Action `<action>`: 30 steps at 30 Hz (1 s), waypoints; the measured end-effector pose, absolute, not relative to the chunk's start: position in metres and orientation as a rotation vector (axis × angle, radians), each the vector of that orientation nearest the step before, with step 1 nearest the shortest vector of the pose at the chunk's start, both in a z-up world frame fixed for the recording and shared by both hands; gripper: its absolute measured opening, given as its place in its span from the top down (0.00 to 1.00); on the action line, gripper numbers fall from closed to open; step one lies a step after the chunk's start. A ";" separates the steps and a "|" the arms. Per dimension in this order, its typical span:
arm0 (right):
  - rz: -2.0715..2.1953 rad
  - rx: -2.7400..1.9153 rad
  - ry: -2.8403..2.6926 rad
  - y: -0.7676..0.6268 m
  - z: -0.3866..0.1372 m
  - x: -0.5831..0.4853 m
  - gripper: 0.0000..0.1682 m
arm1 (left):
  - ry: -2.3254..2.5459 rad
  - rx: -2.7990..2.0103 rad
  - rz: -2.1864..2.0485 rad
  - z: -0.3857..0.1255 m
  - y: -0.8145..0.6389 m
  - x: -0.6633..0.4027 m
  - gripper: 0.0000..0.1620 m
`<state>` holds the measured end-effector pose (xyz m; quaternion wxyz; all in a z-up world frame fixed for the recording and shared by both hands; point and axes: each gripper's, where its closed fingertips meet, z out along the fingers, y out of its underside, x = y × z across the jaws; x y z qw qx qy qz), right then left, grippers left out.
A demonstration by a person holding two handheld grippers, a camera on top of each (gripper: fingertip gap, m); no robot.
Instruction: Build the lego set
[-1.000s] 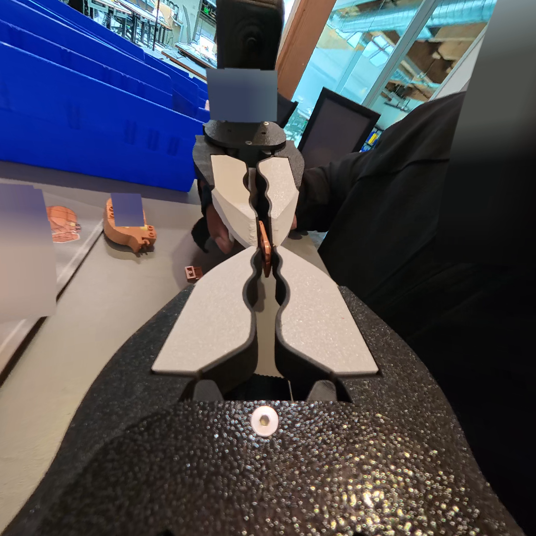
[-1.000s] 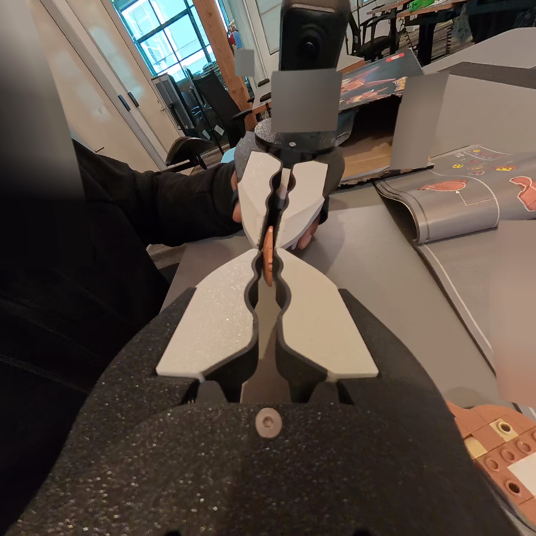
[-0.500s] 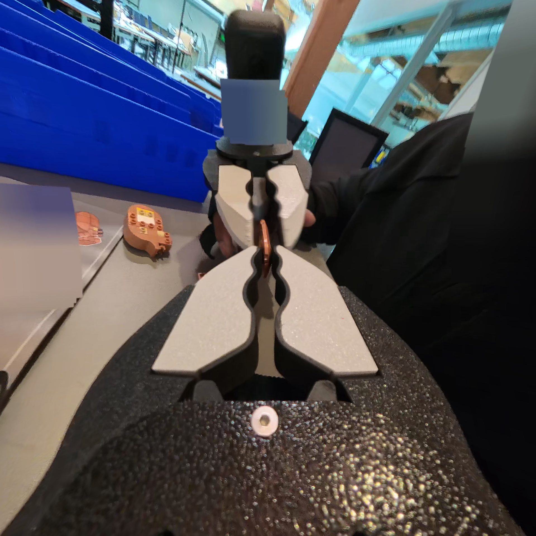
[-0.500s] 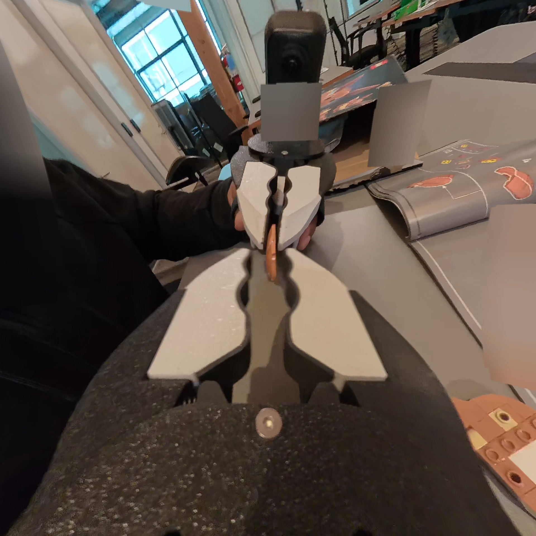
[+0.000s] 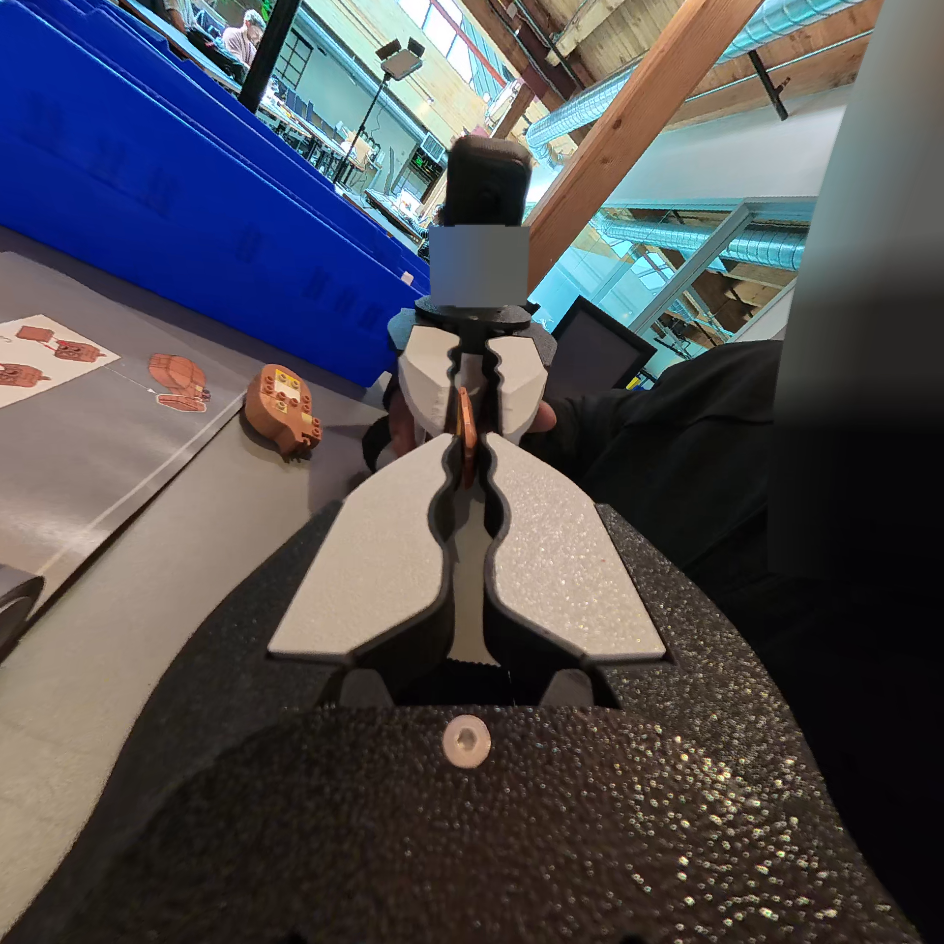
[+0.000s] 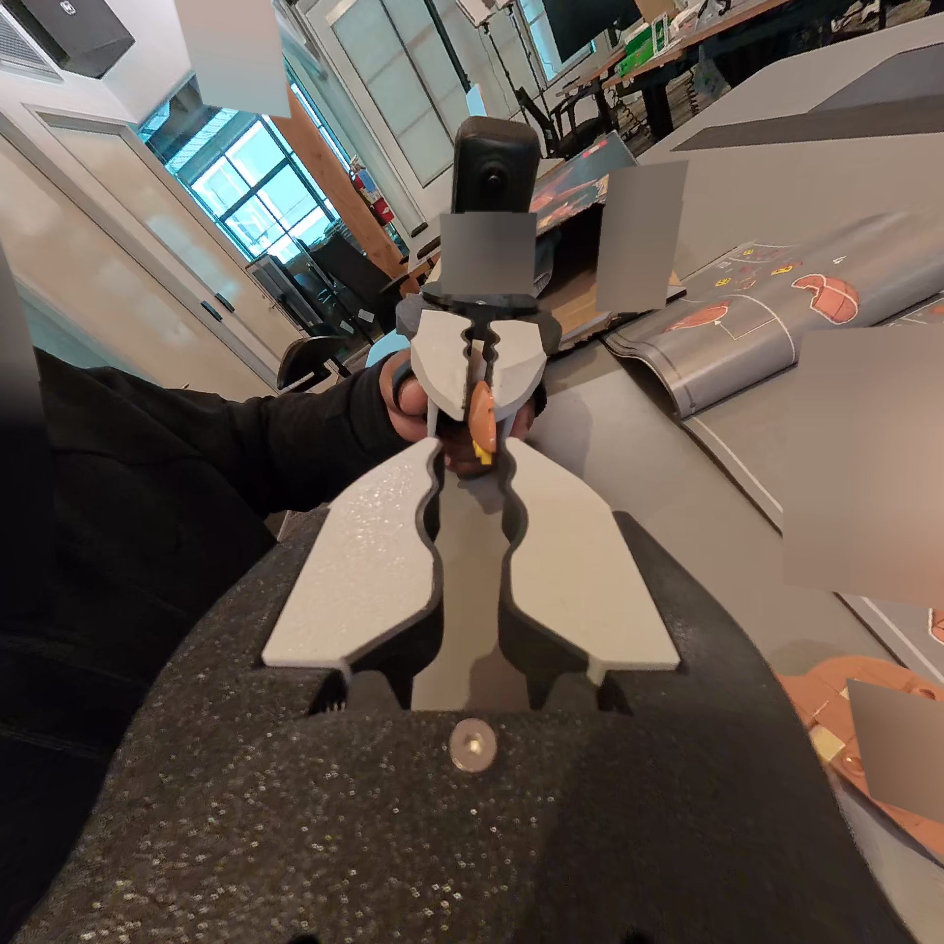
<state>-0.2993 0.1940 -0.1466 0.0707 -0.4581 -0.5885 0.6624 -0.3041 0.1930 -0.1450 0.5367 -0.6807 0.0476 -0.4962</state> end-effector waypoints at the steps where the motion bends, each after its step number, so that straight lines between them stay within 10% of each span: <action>1: 1.998 -1.375 -1.766 0.193 -0.146 -0.300 0.91 | 0.116 -1.619 -1.184 -0.145 0.193 -0.304 0.97; 13: 2.062 -1.419 -1.744 0.191 -0.147 -0.300 0.97 | 0.139 -1.638 -1.208 -0.147 0.193 -0.299 0.83; 30: 2.005 -1.328 -1.699 0.194 -0.144 -0.301 0.85 | 0.147 -1.606 -1.101 -0.144 0.196 -0.307 0.96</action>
